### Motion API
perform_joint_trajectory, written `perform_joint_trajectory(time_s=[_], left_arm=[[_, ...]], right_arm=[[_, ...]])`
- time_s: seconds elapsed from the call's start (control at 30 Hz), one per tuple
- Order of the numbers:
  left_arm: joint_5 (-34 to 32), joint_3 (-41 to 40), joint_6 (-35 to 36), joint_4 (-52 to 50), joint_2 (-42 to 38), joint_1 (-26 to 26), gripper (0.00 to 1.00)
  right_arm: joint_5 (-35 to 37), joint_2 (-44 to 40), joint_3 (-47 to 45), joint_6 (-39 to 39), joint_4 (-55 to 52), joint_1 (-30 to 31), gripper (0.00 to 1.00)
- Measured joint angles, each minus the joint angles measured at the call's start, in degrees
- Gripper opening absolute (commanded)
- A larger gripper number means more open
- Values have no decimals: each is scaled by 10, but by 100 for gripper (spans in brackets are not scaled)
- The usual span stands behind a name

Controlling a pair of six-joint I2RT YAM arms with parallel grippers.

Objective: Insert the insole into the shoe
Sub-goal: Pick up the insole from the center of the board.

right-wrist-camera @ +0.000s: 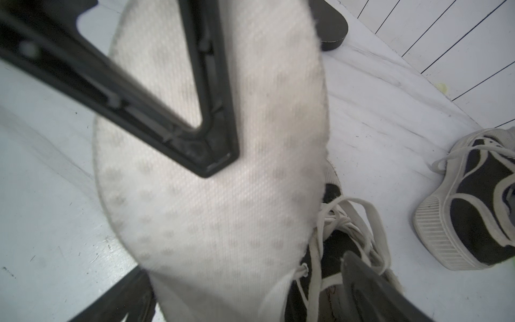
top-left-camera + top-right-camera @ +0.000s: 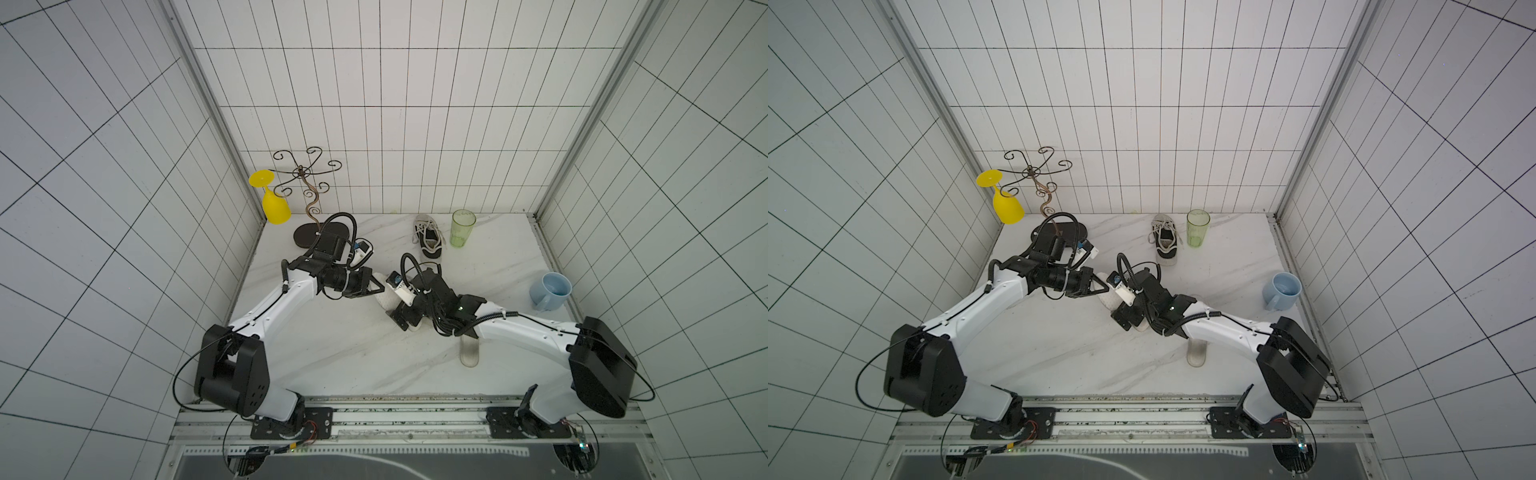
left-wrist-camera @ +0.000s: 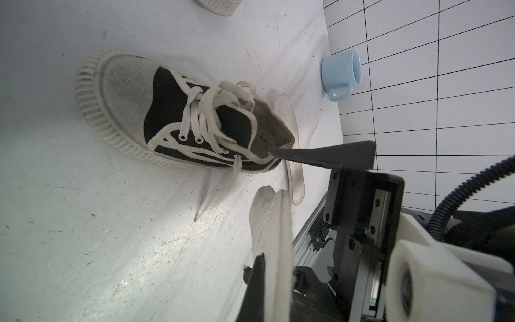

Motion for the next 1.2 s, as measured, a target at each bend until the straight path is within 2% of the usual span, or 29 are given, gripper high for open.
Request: perform_joint_trajectory(time_s=[0.43, 0.73, 1.0, 1.2], left_arm=[[-13, 52, 1, -63, 8, 14, 0], [-13, 56, 25, -90, 8, 13, 0], [-13, 56, 43, -94, 8, 6, 0], [-13, 56, 47, -93, 9, 6, 0]], right_arm=[[-29, -12, -27, -19, 35, 0, 99], [-32, -12, -27, -25, 44, -2, 99], [-65, -12, -27, -37, 42, -11, 79], [-90, -12, -27, -41, 41, -14, 70]])
